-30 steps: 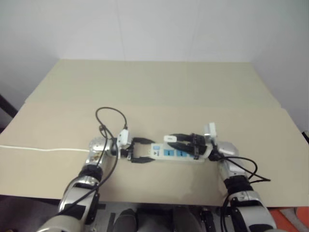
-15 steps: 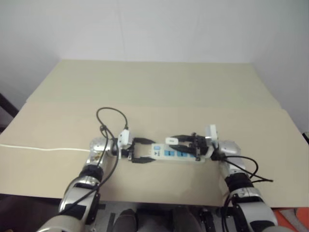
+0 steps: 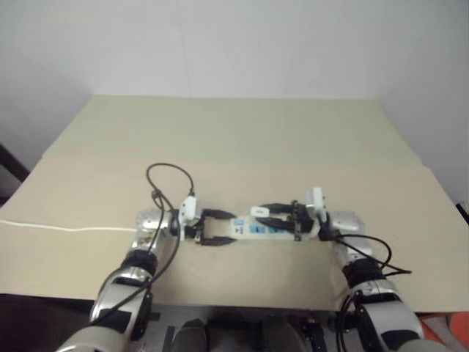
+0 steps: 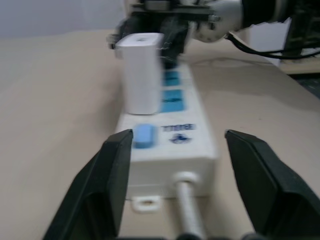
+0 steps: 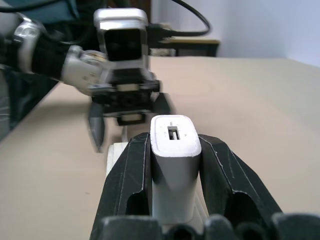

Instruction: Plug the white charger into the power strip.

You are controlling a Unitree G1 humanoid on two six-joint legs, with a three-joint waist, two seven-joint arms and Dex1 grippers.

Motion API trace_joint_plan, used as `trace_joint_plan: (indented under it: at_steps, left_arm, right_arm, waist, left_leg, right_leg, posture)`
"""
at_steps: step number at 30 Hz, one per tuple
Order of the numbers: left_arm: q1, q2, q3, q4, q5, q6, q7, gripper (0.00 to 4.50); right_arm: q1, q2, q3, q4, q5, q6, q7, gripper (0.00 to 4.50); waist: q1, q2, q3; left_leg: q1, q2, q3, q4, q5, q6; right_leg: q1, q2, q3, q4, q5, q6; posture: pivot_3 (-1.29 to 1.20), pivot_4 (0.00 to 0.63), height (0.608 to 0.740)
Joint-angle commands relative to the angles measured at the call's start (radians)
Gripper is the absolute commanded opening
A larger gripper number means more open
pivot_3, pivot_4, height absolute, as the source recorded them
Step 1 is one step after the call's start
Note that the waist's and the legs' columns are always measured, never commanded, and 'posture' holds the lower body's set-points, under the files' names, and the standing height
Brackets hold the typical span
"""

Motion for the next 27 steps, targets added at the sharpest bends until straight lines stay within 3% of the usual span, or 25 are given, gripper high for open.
trace_joint_plan:
  at_steps: [1,13,23,24,27]
  left_arm:
    - [0.001,-0.003,-0.004,-0.013,-0.004,0.001,-0.018,3.17]
    - [0.004,-0.003,-0.002,-0.019,-0.004,0.006,-0.024,3.17]
    - [0.009,0.002,-0.002,-0.024,-0.002,0.003,-0.023,3.17]
    - [0.009,0.002,-0.002,-0.024,-0.002,0.003,-0.023,3.17]
    - [0.01,0.002,-0.002,-0.025,-0.002,0.003,-0.023,3.17]
  right_arm:
    - [0.041,-0.048,0.013,0.079,-0.079,0.032,-0.034,1.12]
    - [0.032,-0.017,0.014,0.132,-0.055,0.008,0.048,1.12]
    - [0.032,-0.008,0.028,0.156,-0.096,-0.03,0.01,1.12]
    - [0.033,-0.008,0.027,0.156,-0.099,-0.046,0.004,1.83]
    - [0.035,-0.006,0.018,0.16,-0.096,-0.074,0.006,2.67]
  waist:
    - [0.002,0.0,-0.001]
    - [0.01,0.0,-0.001]
    - [0.005,-0.001,-0.002]
    - [0.005,-0.001,-0.002]
    - [0.003,-0.006,-0.005]
  left_leg:
    - [0.0,0.0,0.0,0.0,0.0,0.0]
    - [0.0,0.0,0.0,0.0,0.0,0.0]
    - [0.0,0.0,0.0,0.0,0.0,0.0]
    - [0.0,0.0,0.0,0.0,0.0,0.0]
    - [0.0,0.001,0.0,0.0,0.0,0.0]
  right_leg:
    - [0.0,0.0,0.0,0.0,-0.001,0.001]
    - [0.0,0.0,0.0,-0.001,0.0,0.0]
    - [0.0,0.0,0.0,-0.001,-0.001,0.002]
    - [0.0,0.0,0.0,-0.001,-0.001,0.002]
    - [0.0,0.0,0.0,-0.001,-0.002,0.002]
  posture:
    - [0.0,0.15,0.74]
    - [0.0,0.15,0.74]
    - [0.0,0.15,0.74]
    - [0.0,0.15,0.74]
    - [0.0,0.15,0.74]
